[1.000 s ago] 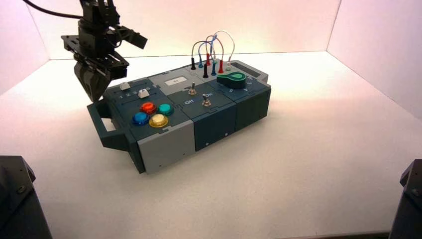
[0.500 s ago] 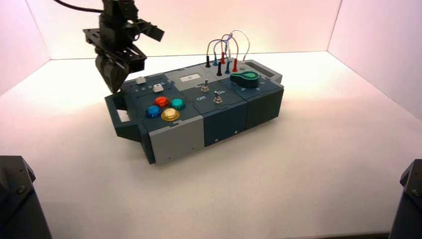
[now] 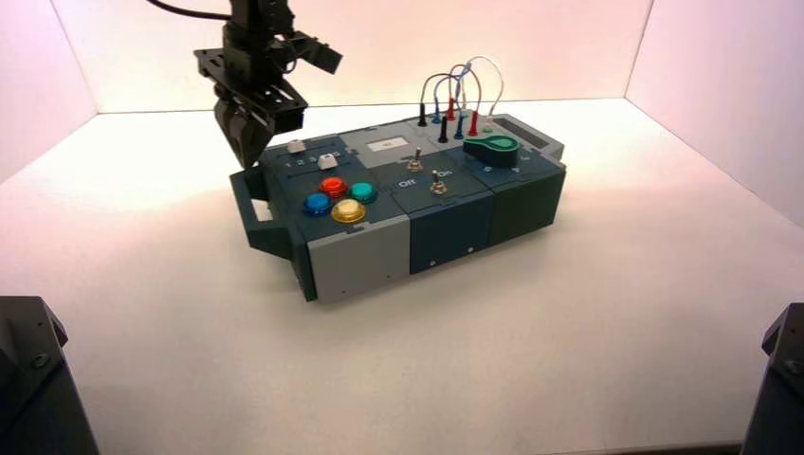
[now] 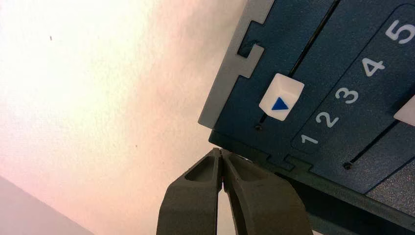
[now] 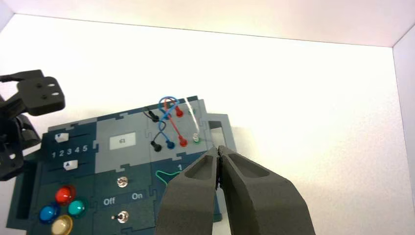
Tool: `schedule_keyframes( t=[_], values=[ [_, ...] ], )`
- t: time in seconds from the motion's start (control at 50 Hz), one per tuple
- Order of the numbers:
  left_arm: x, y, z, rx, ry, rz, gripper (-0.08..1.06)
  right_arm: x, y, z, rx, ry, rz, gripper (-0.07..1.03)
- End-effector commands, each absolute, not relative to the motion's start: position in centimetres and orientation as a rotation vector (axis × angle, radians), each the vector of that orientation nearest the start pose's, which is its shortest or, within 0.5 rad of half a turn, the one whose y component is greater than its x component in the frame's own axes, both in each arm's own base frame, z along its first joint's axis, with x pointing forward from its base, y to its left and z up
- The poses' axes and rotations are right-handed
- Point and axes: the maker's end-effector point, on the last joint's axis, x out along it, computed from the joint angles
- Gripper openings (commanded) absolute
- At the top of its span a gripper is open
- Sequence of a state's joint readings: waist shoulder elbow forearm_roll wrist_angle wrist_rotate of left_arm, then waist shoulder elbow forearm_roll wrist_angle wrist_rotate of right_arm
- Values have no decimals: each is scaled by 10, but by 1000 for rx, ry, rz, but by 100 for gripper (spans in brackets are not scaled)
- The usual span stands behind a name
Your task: Move the box to the right.
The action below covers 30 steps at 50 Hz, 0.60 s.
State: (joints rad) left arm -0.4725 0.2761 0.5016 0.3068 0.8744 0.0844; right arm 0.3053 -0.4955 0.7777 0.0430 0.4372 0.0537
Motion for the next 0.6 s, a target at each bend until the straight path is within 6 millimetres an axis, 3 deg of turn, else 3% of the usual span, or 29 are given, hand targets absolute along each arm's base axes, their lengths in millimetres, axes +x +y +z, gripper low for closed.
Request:
schedule_keyframes(
  t=[0.02, 0.6],
  values=[
    [331, -148, 24, 817, 1444, -457, -3, 319, 106, 232, -6, 696, 283, -2],
    [325, -179, 23, 879, 1409, -524, -3, 319, 107, 229, 11, 711, 283, -2]
  ],
)
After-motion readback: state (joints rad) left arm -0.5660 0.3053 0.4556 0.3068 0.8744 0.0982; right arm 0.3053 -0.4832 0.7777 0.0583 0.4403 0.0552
